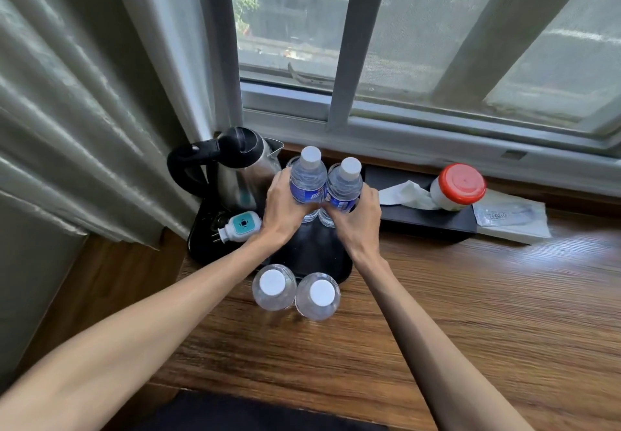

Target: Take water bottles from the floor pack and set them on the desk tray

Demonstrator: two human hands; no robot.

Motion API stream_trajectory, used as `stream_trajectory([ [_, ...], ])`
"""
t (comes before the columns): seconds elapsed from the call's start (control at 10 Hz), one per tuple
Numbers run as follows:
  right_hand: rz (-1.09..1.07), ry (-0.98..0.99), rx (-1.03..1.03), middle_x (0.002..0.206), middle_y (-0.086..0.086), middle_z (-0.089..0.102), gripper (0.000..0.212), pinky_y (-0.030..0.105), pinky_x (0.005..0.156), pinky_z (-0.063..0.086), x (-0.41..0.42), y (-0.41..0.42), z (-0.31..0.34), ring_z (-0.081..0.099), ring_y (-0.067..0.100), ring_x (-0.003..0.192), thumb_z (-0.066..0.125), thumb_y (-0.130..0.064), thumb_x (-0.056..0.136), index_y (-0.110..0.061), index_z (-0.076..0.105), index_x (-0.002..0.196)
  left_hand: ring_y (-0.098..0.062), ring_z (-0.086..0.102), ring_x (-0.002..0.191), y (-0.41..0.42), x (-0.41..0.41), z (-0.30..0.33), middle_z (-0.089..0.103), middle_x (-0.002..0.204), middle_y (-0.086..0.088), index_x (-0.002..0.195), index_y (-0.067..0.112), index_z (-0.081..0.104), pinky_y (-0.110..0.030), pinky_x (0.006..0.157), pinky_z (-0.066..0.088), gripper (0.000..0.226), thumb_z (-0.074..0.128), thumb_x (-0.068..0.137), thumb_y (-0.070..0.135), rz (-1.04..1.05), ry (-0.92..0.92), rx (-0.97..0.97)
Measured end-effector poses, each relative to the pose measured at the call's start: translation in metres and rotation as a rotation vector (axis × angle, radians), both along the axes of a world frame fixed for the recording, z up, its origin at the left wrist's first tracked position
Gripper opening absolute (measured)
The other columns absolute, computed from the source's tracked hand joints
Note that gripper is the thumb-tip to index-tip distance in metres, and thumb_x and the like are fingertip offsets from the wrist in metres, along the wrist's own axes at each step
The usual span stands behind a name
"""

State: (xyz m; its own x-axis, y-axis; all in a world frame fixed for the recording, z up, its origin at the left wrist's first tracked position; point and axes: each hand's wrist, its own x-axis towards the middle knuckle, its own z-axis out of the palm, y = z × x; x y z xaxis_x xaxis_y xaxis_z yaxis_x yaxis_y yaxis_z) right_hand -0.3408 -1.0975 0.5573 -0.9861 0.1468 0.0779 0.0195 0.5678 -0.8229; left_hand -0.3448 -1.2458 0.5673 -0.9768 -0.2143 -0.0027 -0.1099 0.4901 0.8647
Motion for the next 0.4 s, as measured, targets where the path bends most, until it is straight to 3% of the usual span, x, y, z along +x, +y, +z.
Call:
stream_trajectory([
  [0.1,-0.008,-0.043,-0.049,0.123,0.006,0.060,0.076,0.025,0.092,0.043,0.002,0.000,0.001,0.051,0.020,0.118,0.087,-0.029,0.070,-0.009,0.052,0.134,-0.019,0.063,0.110,-0.002,0.003,0.001,0.067,0.120,-0.006,0.127,0.010,0.056,-0.041,0.095,0.053,0.076,0.092,0.063,0.029,-0.023,-0.030,0.027],
  [0.2,0.002,-0.145,-0.171,0.140,0.007,0.051,0.096,0.035,0.104,0.047,0.011,0.004,0.010,0.051,0.015,0.125,0.085,-0.018,0.075,-0.010,0.029,0.153,-0.020,0.055,0.130,-0.008,0.005,0.009,0.054,0.144,-0.010,0.152,0.009,0.028,-0.040,0.109,0.045,0.107,0.091,0.065,0.017,-0.094,-0.138,0.091],
  [0.3,-0.030,-0.098,-0.289,0.144,0.006,0.048,0.081,0.024,0.097,0.051,0.035,0.016,0.016,0.051,0.014,0.129,0.074,-0.006,0.083,-0.013,0.032,0.152,-0.020,0.040,0.143,-0.021,0.013,0.014,0.036,0.157,-0.014,0.156,0.006,0.018,-0.035,0.117,0.036,0.101,0.078,0.075,-0.007,-0.108,-0.133,0.261],
  [0.4,-0.068,-0.028,-0.279,0.126,0.002,0.063,0.058,0.022,0.089,0.056,0.071,0.027,0.025,0.063,0.011,0.114,0.057,0.010,0.082,-0.012,0.054,0.136,-0.018,0.057,0.130,-0.044,0.041,0.021,0.059,0.136,-0.006,0.140,0.007,0.045,-0.026,0.107,0.047,0.061,0.056,0.084,-0.015,-0.076,-0.076,0.301],
])
